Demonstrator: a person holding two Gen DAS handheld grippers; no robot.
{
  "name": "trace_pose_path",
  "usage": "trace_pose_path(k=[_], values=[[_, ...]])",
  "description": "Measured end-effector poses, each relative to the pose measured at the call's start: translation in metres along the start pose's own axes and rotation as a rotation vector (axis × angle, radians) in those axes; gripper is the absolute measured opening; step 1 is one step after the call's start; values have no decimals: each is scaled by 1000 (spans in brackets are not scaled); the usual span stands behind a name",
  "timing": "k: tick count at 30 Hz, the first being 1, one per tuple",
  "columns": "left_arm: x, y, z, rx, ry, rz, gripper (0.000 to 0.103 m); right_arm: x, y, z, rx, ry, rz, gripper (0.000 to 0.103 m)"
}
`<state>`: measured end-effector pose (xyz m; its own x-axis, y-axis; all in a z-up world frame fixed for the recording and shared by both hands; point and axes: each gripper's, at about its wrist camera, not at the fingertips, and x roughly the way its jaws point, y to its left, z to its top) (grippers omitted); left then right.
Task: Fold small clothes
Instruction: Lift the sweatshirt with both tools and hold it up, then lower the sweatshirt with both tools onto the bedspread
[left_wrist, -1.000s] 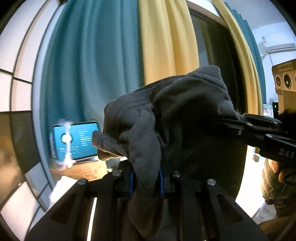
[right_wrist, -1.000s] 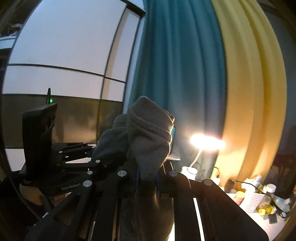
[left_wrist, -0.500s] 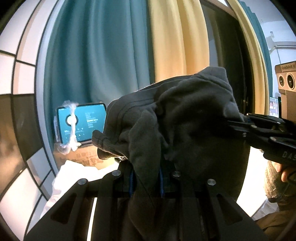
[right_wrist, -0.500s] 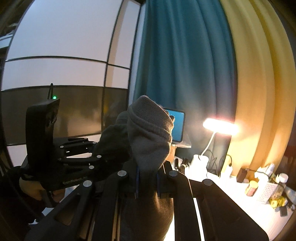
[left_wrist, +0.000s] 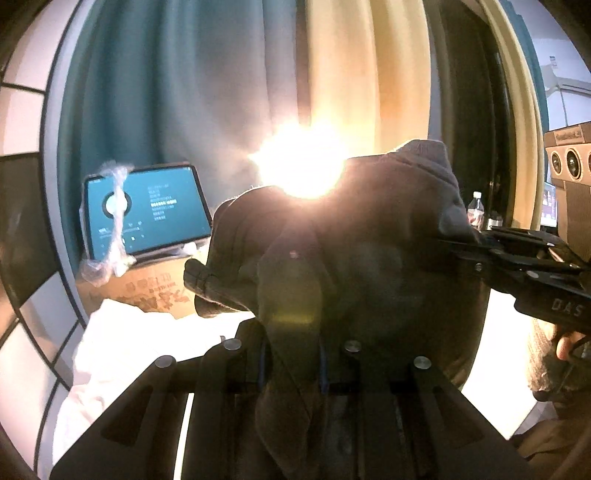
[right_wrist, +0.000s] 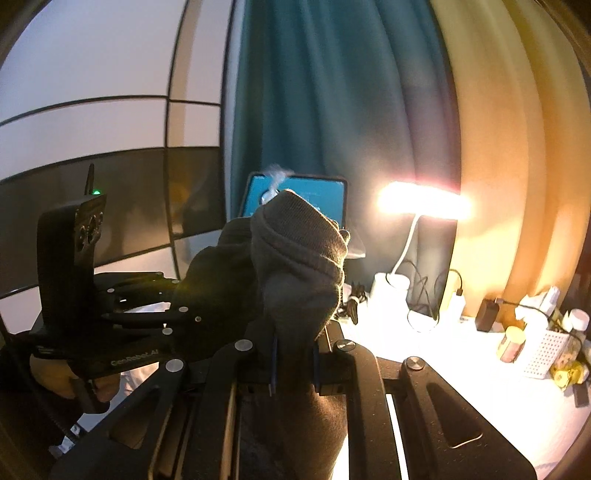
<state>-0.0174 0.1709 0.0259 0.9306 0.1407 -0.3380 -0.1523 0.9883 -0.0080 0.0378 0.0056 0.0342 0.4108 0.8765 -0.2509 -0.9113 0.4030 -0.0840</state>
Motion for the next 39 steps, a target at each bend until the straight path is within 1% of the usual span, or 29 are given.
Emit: trace_pose_path(k=[14, 27, 39], values=[[67, 18, -15, -34, 142, -19, 18, 72, -42, -22, 77, 126, 10, 15], [131, 37, -36, -75, 291, -45, 18, 139, -87, -54, 178, 255, 4, 15], [176, 54, -50, -104, 405, -51, 18, 180, -112, -85, 252, 357, 1, 15]])
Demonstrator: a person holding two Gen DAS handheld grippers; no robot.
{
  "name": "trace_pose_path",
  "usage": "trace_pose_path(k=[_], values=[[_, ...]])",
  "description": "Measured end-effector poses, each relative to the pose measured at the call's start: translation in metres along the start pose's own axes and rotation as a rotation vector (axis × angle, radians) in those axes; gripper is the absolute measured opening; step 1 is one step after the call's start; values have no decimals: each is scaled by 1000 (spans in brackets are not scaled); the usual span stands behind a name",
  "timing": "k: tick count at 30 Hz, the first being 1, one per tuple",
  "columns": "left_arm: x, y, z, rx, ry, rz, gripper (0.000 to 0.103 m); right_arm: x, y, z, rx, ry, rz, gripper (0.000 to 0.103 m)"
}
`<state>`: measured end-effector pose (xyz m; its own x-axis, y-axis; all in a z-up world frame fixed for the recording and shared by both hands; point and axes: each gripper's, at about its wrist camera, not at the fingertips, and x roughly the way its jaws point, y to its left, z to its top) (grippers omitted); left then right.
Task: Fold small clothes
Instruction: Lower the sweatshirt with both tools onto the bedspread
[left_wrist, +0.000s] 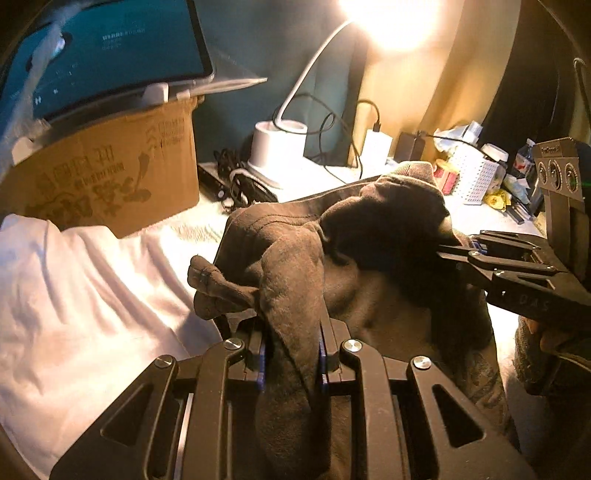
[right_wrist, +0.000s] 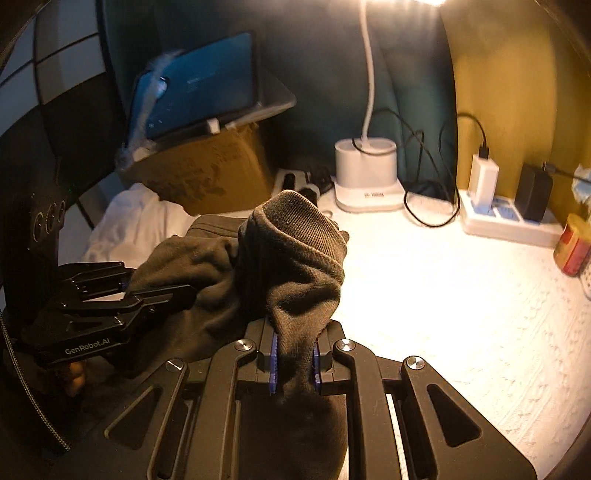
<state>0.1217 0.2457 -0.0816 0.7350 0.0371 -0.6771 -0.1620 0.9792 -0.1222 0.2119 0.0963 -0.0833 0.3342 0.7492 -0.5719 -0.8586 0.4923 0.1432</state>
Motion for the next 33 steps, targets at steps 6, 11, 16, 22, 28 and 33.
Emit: trace_pose_path(k=[6, 11, 16, 22, 28, 33], values=[[15, 5, 3, -17, 59, -3, 19, 22, -17, -4, 61, 55, 2, 15], [29, 8, 5, -35, 111, 17, 20, 42, -31, -9, 120, 119, 14, 21], [38, 12, 7, -45, 143, 30, 21, 52, -45, -8, 172, 135, 39, 33], [46, 13, 14, -37, 155, 55, 23, 57, -49, 0, 166, 128, 32, 38], [53, 19, 18, -48, 163, 75, 25, 57, -59, 5, 159, 92, -43, 51], [56, 20, 24, -25, 139, 116, 26, 55, -67, 6, 171, 76, -134, 54]])
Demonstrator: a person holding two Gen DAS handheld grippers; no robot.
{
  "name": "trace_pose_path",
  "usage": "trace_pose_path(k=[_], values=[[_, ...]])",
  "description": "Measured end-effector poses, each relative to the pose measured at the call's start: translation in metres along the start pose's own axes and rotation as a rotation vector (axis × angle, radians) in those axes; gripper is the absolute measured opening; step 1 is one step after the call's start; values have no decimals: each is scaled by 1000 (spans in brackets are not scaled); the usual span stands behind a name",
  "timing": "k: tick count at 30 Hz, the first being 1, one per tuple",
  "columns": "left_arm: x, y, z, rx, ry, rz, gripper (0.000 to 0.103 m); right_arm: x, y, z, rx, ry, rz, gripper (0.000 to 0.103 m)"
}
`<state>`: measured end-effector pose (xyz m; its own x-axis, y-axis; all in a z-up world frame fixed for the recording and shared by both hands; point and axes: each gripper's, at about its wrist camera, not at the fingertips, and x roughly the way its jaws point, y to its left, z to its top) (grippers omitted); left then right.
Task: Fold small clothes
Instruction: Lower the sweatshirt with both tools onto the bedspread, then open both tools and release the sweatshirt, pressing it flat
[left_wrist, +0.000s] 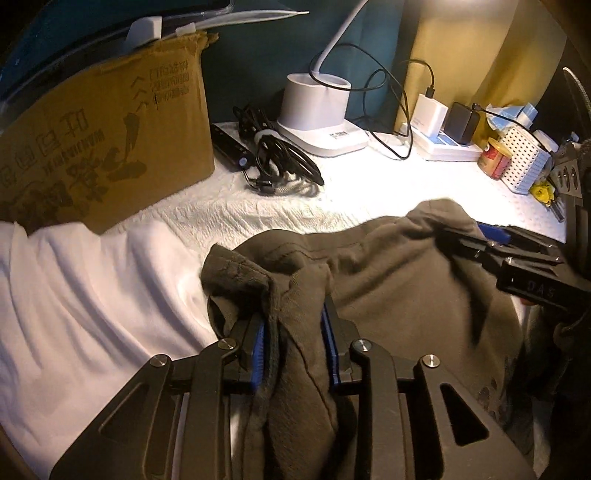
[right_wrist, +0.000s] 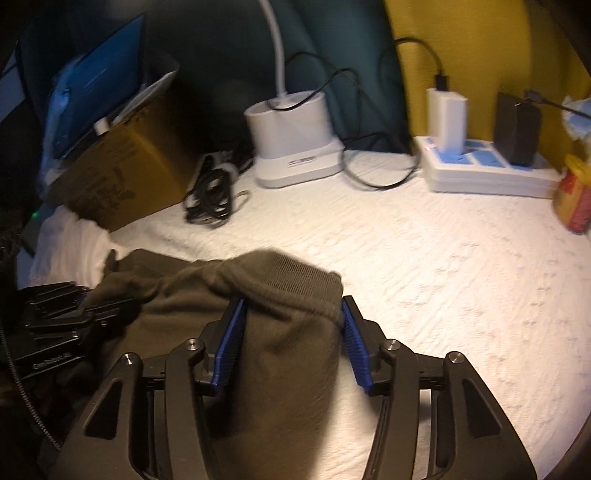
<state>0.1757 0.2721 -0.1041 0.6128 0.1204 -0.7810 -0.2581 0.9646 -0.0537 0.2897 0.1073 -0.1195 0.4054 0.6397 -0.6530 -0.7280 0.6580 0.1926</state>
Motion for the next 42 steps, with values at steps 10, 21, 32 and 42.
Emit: trace_pose_path(k=[10, 21, 32, 42], values=[[-13, -9, 1, 63, -35, 78, 28, -8, -10, 1, 19, -45, -102, 57], [-59, -18, -14, 44, -104, 46, 48, -43, 13, -9, -33, -74, -82, 58], [-89, -29, -50, 48, -127, 5, 48, -72, 49, -49, -73, -53, -59, 58], [-97, -49, -99, 83, -99, -45, 48, -95, 77, -113, -92, 12, -13, 58]])
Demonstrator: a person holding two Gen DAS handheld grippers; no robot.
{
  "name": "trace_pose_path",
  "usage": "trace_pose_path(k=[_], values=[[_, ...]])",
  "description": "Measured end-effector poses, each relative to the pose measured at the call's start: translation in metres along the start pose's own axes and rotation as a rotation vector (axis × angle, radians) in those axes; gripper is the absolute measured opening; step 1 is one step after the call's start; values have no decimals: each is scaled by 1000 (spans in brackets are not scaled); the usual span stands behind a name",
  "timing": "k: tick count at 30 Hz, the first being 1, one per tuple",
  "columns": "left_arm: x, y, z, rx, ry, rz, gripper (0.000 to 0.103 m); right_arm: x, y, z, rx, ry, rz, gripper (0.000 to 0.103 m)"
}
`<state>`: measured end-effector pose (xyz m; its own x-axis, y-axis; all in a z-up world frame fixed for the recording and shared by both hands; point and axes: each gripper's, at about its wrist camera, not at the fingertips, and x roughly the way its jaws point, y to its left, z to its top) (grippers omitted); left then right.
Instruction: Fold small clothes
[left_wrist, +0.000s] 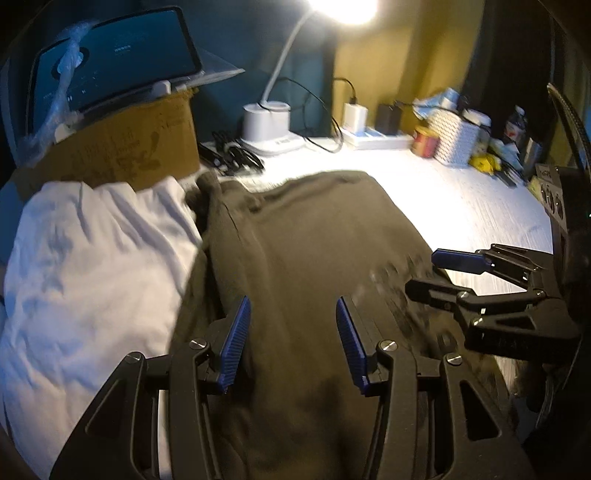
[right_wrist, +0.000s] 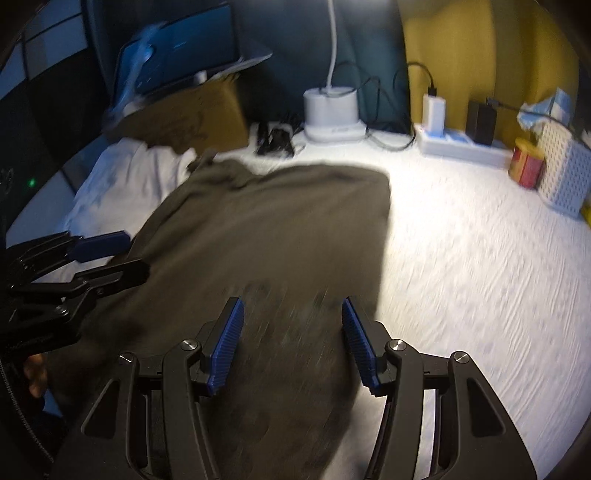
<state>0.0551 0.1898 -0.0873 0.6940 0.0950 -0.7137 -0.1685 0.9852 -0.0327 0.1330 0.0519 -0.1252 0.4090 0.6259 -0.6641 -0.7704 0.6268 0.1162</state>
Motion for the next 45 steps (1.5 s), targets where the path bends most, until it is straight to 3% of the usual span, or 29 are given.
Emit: trace_pose_path(k=[9, 15, 26, 34, 35, 36, 37, 45], values=[[1, 2, -37, -32, 51, 66, 48, -17, 17, -43, -23, 17, -6, 58], [-8, 7, -47, -39, 34, 92, 48, -26, 24, -55, -61, 6, -24, 58], [-19, 1, -67, -68, -1, 125, 49, -49, 12, -79, -42, 0, -26, 58], [-34, -23, -66, -20, -17, 149, 49, -67, -11, -100, 12, -23, -34, 59], [-35, -26, -65, -18, -19, 146, 56, -70, -13, -102, 16, -25, -38, 59], [-36, -31, -64, -16, -27, 139, 71, -72, -16, -104, 22, -28, -39, 59], [-37, -34, -63, -17, -36, 132, 77, -76, -21, -107, 32, -34, -40, 59], [-35, -67, -53, 8, -63, 61, 79, -99, -47, -122, 87, -65, -77, 59]])
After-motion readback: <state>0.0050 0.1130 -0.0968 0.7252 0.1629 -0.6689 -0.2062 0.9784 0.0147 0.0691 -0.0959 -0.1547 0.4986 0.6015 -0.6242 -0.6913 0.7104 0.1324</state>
